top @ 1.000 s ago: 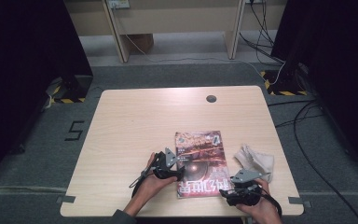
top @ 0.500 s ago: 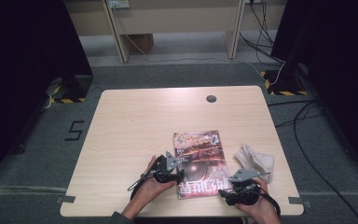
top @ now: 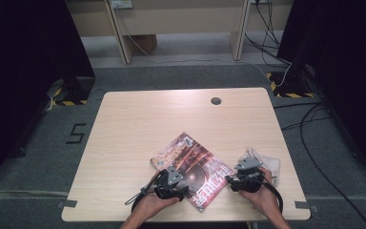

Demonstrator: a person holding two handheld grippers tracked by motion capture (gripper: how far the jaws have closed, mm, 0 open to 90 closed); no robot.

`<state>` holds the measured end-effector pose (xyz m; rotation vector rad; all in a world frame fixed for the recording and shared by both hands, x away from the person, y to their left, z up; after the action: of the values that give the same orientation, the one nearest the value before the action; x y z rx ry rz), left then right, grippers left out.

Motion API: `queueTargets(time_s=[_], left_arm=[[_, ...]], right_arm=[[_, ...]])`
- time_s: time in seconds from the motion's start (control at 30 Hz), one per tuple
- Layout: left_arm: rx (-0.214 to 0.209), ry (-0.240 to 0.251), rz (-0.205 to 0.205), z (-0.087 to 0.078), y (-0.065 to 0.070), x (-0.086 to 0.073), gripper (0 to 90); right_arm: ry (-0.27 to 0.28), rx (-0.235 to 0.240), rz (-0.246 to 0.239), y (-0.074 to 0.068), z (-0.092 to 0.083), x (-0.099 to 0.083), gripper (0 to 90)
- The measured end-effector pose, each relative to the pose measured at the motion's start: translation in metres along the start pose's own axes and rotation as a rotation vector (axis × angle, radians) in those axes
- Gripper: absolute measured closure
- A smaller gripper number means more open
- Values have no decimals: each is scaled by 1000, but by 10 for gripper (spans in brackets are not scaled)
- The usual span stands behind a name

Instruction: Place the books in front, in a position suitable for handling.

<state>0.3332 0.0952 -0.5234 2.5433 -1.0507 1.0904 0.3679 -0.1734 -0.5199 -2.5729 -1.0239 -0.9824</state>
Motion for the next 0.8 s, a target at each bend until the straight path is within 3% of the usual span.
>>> queueTargets(time_s=[0.3, 0.37, 0.43, 0.47, 0.5, 0.53, 0.57, 0.6, 0.63, 0.73, 0.8], left_arm=[[-36, -3, -5, -1, 11, 1, 410], [-22, 5, 23, 1, 7, 1, 312], [-37, 3, 20, 1, 5, 1, 291], [-23, 2, 22, 0, 0, 0, 273], [21, 26, 4, -5, -10, 0, 251], [21, 26, 4, -5, -10, 0, 249], [33, 36, -22, -9, -17, -1, 249], [66, 57, -62, -16, -34, -2, 236], [66, 57, -62, -16, -34, -2, 235], [155, 56, -101, -23, -68, -11, 229], [176, 51, -108, -23, -75, -14, 227]], right_arm=[[12, -36, 9, 11, 22, 24, 345], [20, -25, 19, 11, 20, 26, 346], [34, -12, 29, 10, 17, 26, 344], [55, 0, 40, 9, 13, 26, 344], [85, 30, 46, 4, 3, 24, 342], [85, 30, 46, 4, 3, 24, 342], [97, 52, 49, 0, -2, 21, 342], [118, 88, 57, -9, -9, 17, 342], [118, 88, 57, -9, -9, 17, 342], [122, 143, 24, -33, -14, 12, 336], [116, 159, 11, -41, -15, 11, 335]])
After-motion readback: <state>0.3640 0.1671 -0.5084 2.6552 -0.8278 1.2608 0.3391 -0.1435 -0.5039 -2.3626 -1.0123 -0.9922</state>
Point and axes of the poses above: each handheld gripper's, and its own axes: z roughly forward along the jaws, x roughly out of its top, y roughly to its right, the point moved 3 cm from there along z, roughly forward along the jaws, and after that the axes turned 5 degrees about x, right-handed, at the moved point
